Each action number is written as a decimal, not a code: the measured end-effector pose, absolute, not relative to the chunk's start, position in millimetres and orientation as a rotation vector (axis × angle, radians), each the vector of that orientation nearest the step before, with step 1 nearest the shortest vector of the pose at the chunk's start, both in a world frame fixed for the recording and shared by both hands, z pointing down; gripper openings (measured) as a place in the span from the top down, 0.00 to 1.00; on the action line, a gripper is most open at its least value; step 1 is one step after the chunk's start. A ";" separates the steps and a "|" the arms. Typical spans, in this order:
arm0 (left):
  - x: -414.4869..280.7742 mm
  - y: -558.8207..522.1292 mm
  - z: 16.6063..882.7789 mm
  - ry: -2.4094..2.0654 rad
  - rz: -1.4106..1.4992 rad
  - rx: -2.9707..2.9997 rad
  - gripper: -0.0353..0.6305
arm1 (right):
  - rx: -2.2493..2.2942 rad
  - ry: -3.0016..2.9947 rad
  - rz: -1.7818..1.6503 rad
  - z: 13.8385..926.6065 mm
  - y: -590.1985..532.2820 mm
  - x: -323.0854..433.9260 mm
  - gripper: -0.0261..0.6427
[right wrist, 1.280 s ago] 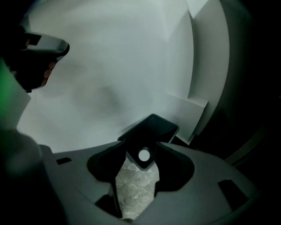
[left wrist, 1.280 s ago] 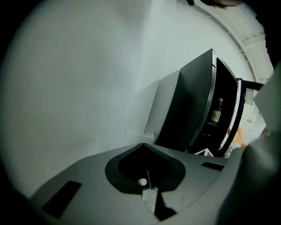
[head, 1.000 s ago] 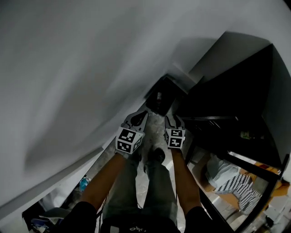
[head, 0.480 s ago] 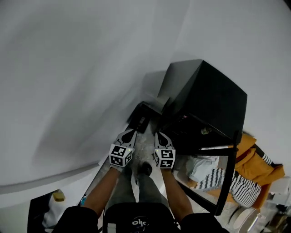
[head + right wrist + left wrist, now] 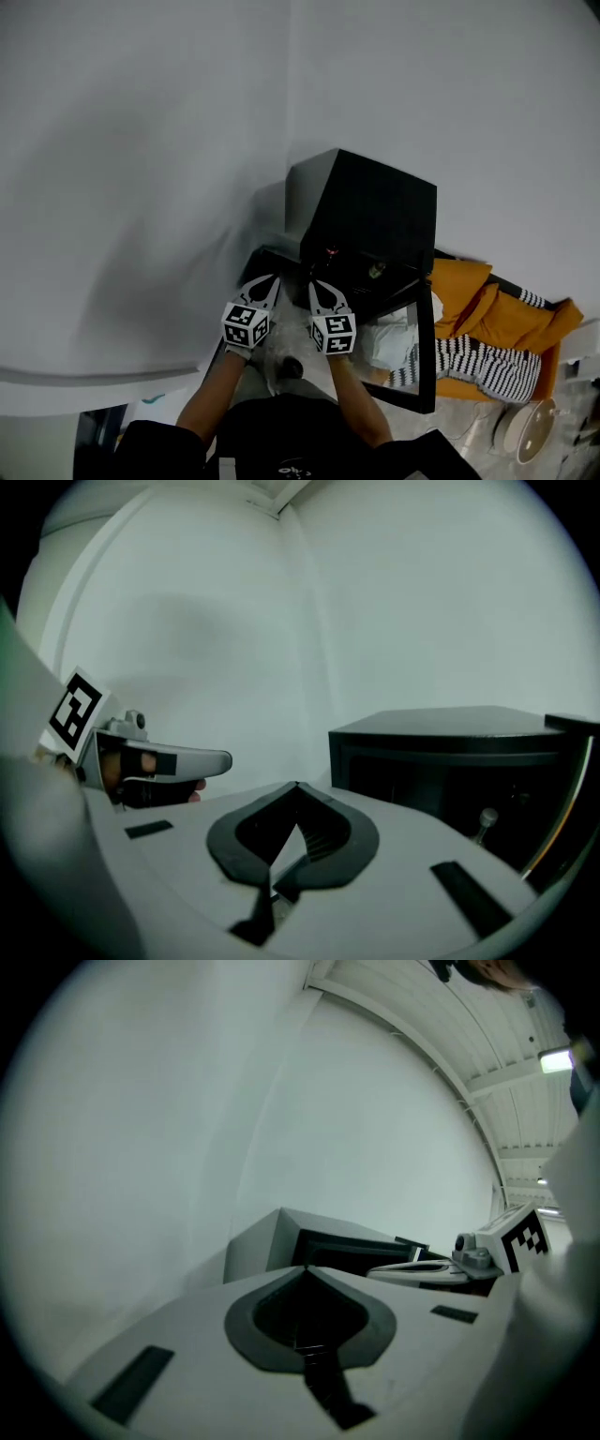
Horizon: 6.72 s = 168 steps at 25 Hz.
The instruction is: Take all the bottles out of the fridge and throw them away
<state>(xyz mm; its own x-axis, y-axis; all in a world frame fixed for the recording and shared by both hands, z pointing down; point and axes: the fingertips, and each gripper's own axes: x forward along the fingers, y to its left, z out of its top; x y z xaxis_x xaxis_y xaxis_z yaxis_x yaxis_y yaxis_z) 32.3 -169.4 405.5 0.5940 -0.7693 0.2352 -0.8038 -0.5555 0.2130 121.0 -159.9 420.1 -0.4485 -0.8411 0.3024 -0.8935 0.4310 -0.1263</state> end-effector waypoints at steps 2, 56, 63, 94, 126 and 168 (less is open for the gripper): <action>47.8 -168.1 390.7 -1.256 0.168 2.560 0.95 | 1.565 -2.485 0.382 404.0 -155.4 135.7 0.95; 77.5 -42.7 359.9 -1.059 0.205 2.748 0.95 | 1.717 -2.349 0.231 386.7 -44.5 215.4 0.95; 117.3 -63.6 376.5 -1.193 0.196 2.650 0.94 | 1.561 -2.459 0.245 403.7 -84.4 229.1 0.95; 104.2 -142.2 491.8 -1.140 0.204 2.745 0.94 | 1.578 -2.501 0.206 521.0 -175.2 202.3 0.95; 139.3 -170.4 656.0 -1.003 0.182 2.835 0.94 | 1.734 -2.473 0.067 678.9 -179.7 215.5 0.95; 136.2 -251.3 647.6 -1.331 0.094 2.688 0.94 | 1.557 -2.492 0.139 707.6 -403.2 225.1 0.49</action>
<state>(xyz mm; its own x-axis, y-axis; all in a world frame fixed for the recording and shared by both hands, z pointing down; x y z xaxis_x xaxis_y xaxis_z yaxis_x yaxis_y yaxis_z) 136.2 -251.3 647.6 0.6066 -0.7862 0.1182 -0.7950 -0.5986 0.0983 225.1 -403.2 707.6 -0.4252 -0.8785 0.2179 -0.8973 0.4407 0.0256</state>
